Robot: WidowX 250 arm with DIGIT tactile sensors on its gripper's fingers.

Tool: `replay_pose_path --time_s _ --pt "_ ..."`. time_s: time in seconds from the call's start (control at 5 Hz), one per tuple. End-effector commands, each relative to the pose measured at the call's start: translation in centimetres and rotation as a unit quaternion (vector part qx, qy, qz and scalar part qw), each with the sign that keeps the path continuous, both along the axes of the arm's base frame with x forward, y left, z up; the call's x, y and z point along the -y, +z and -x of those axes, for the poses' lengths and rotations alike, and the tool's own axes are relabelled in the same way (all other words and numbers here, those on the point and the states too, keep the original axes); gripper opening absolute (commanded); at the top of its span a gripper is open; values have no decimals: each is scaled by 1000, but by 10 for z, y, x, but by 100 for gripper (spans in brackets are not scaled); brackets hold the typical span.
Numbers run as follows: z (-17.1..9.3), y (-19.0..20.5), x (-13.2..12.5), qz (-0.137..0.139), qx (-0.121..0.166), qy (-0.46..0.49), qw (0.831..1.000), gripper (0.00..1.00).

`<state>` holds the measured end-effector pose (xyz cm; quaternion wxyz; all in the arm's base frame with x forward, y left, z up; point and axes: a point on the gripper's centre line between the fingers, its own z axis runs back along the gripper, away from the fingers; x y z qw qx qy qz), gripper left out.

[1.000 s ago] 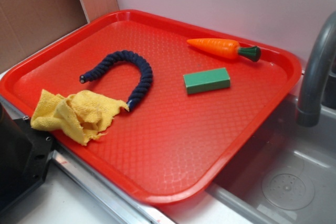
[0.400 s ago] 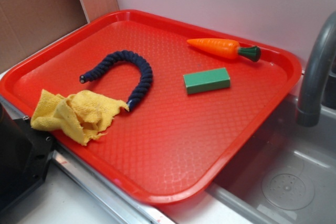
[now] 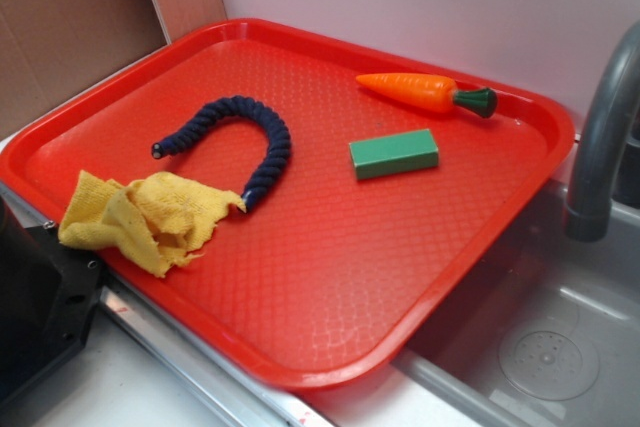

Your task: Grab the green block.

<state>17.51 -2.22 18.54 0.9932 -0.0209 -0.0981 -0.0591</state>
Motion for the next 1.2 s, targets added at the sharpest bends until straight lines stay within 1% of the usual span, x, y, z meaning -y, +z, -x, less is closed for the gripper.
replay_pose_path --time_s 0.0,0.2,0.4,0.6,0.8,1.0 --pt "-54 -27 28 -22 70 -82 994 100" --pt "-86 -61 46 -16 55 -119 991 100" --pt "-106 -92 69 -16 37 -157 987 100" --pt "-116 -115 85 1 23 -195 980 100" --pt "-123 -139 99 5 4 -221 975 100" --pt "-127 -154 102 -10 -17 -216 976 100"
